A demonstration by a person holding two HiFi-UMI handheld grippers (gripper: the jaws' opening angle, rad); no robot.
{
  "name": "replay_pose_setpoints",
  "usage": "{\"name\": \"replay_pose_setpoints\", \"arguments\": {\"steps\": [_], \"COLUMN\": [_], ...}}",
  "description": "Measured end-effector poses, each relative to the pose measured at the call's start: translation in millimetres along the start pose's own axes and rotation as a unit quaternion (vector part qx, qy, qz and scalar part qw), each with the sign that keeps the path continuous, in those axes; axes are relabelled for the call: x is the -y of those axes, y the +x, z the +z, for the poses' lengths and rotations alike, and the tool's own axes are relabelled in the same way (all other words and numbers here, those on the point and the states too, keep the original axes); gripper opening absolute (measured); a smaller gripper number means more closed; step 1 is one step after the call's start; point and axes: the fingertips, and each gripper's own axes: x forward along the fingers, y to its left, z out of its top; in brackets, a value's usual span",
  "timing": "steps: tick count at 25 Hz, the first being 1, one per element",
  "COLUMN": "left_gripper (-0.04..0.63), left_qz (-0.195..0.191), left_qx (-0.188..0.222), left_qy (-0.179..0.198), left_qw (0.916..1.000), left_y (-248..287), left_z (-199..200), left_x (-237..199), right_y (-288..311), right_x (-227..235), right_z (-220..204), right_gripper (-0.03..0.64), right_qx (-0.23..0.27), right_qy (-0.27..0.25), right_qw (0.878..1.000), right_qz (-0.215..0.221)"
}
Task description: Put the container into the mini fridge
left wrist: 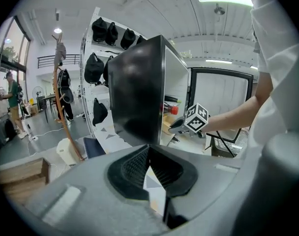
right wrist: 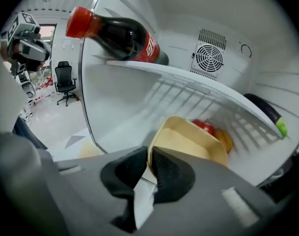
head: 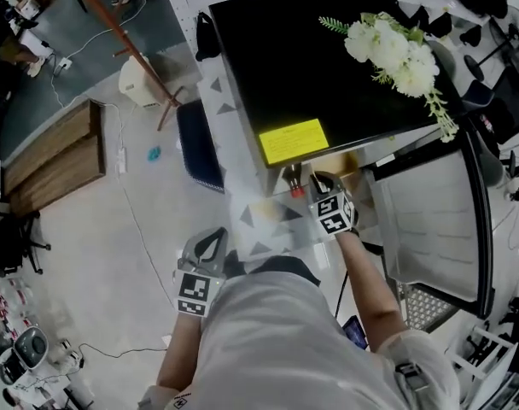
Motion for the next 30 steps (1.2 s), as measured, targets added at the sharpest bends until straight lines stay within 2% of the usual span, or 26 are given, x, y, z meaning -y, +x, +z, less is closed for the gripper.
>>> {"name": "replay_pose_setpoints", "arguments": {"steps": [6,16,20,24,30], "left_gripper": [0.009,0.009,0.009,0.009,0.009], "left_qz": [0.038,0.06,0.062,0.057,0.029], "left_qx": [0.004,0.003,0.003,0.005,0.011], "left_qy": [-0.02,-0.036,-0.039,-0.036,-0.024], "left_qw": [0.9991,0.9976,0.9973,0.9977,0.9992], "left_y": [-12.2,-24.6,-27.3,-27.0,-16.5], "left_z": [-5.3,-14.6,-16.7,-15.2,-7.5], "left_x": [-5.9,-5.0,-5.7,-6.3,-3.1], "right_y": [16.6,30.2,29.0,23.8,3.8], "right_x": [1.2,-6.2,-8.1,-6.1,0.1], "right_z": [-0.8,5.4,7.4,11.0,14.0], "right_gripper": [0.034,0.035,0.043,0.078,0.089], "right_qx": [-0.014,-0.01,-0.006,0.004,0.018], "right_qy": [-0.01,-0.03,-0.029,-0.02,0.006], "right_qw": [1.0,0.999,1.0,1.0,1.0], "right_qz": [0.003,0.009,0.01,0.001,-0.02]}}
